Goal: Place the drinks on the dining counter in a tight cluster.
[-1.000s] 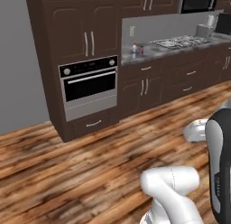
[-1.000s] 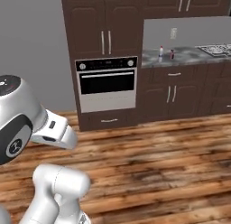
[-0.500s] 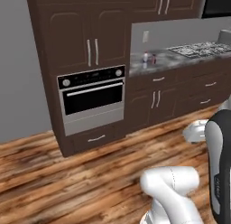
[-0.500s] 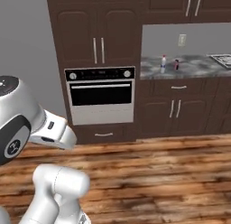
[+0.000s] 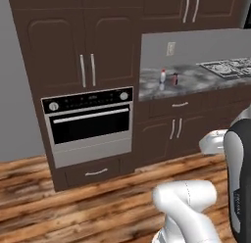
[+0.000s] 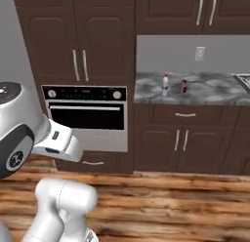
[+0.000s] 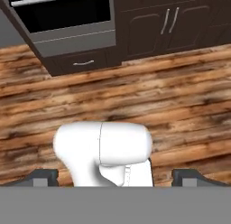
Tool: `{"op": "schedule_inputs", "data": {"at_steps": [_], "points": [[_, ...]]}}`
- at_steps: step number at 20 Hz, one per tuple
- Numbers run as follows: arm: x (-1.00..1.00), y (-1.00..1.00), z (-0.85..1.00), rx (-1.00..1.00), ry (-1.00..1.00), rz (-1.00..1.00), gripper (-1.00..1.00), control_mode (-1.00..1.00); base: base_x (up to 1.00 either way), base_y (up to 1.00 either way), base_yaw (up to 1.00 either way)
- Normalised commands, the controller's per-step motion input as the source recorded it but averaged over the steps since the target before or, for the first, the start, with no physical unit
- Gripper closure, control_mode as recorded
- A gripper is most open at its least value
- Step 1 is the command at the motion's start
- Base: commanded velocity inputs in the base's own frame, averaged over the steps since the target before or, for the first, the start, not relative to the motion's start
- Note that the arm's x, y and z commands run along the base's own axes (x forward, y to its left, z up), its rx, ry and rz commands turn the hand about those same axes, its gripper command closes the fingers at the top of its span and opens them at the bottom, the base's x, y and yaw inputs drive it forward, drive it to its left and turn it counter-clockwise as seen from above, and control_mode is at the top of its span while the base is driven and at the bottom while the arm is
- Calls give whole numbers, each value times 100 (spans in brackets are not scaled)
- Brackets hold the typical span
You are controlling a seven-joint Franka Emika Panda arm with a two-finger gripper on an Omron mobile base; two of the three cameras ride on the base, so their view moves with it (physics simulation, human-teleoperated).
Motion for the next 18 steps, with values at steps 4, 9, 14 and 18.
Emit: {"op": "schedule_inputs", "data": {"at_steps": [4, 9, 14, 18], "points": [[0, 0, 0, 0, 0, 0, -100, 100, 99, -100, 19], [0, 0, 0, 0, 0, 0, -100, 100, 100, -92, 20], [0, 0, 0, 0, 0, 0, -100, 100, 95, -84, 26], [0, 0, 0, 0, 0, 0, -100, 100, 48, -52, 9]]}}
